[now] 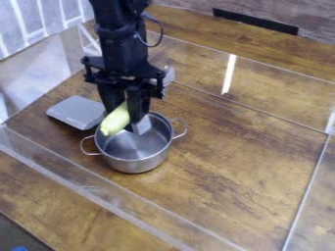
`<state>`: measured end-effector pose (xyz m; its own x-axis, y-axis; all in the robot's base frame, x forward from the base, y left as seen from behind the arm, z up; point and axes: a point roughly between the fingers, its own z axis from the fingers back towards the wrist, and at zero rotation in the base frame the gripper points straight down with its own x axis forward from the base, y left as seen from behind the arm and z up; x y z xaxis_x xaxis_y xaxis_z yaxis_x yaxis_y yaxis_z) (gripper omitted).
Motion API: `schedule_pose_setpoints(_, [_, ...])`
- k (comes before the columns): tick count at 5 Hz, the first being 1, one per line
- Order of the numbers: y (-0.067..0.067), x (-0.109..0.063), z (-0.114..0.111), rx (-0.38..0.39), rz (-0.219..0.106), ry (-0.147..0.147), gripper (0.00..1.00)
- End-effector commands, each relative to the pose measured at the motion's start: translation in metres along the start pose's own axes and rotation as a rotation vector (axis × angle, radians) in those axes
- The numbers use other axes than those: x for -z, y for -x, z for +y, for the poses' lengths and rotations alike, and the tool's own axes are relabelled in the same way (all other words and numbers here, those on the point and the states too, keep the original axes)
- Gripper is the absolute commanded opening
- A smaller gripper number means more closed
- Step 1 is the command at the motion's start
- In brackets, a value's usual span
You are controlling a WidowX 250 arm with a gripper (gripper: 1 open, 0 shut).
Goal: Put the spoon into the silver pot
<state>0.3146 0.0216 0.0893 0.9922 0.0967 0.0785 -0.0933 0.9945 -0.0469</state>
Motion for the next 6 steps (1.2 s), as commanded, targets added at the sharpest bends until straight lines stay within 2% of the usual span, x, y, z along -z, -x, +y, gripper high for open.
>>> schedule_pose_setpoints(1, [-0.002, -0.019, 0.005, 0.035, -0.052, 0.000, 0.00])
schedule_pose_setpoints(3, [-0.009, -0.002, 0.021, 0.107, -0.055, 0.000, 0.00])
schedule_pose_setpoints(4, [-0.014, 0.006, 0.027, 0.049, -0.056, -0.005, 0.00])
schedule_pose_setpoints(5, [-0.022, 0.014, 0.032, -0.007, -0.062, -0.008, 1.00])
schedule_pose_setpoints(6, [-0.026, 0.020, 0.026, 0.017, -0.060, -0.001, 0.00])
